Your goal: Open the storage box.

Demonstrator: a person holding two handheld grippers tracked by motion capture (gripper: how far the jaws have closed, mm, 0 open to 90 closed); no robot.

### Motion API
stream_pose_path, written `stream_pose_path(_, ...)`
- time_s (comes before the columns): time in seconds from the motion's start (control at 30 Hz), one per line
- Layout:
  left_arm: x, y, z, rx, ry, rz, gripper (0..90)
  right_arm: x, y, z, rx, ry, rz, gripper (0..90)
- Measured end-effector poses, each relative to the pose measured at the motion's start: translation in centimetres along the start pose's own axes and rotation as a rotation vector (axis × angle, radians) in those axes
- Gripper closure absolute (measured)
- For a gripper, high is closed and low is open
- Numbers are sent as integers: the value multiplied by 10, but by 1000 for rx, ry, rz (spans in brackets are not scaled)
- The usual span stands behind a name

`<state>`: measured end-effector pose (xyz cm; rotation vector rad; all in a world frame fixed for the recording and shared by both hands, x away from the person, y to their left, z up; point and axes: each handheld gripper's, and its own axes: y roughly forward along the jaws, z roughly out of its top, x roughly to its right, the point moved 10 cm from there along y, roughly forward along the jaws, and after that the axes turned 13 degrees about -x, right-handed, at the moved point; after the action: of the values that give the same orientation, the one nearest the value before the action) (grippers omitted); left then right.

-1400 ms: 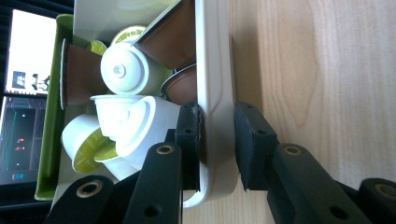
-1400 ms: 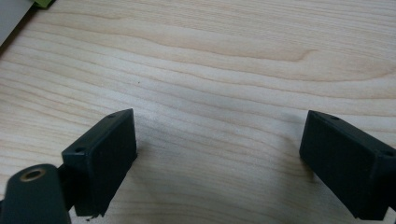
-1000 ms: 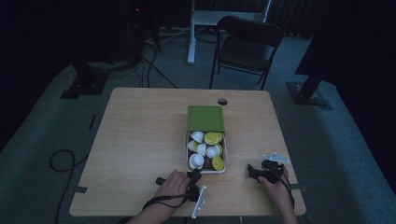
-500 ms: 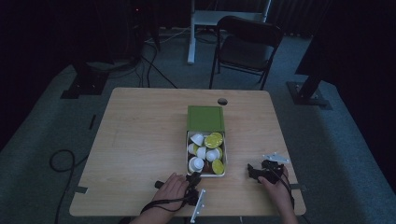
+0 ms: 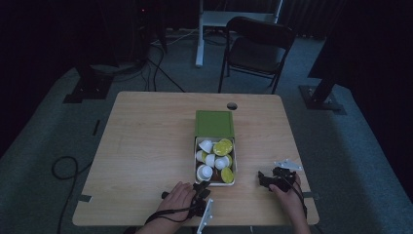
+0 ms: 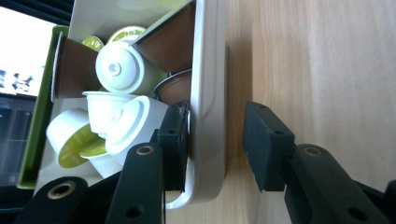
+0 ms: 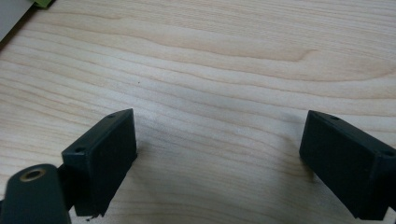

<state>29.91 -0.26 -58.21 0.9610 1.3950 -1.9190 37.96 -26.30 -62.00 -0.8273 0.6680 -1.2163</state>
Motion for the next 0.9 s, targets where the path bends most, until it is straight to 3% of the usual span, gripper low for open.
stream_pose_path(0.1,-1,-4,3,21,-18,-19,609,0,0,0,0,0,0,104)
stream_pose_path(0.13,-1,-8,7,45,-59,-58,591,0,0,0,0,0,0,104)
stream_pose_path(0.5,-16,-29,19,99,-117,-96,618,0,0,0,0,0,0,104)
stream_pose_path(0.53,-25,-35,22,134,-160,-112,613,0,0,0,0,0,0,104)
stream_pose_path(0.6,-31,-38,22,150,-192,-126,611,0,0,0,0,0,0,104)
stream_pose_path(0.8,-51,-44,17,179,-268,-136,611,0,0,0,0,0,0,104)
stream_pose_path(0.9,-56,-46,15,184,-284,-139,610,0,0,0,0,1,0,104)
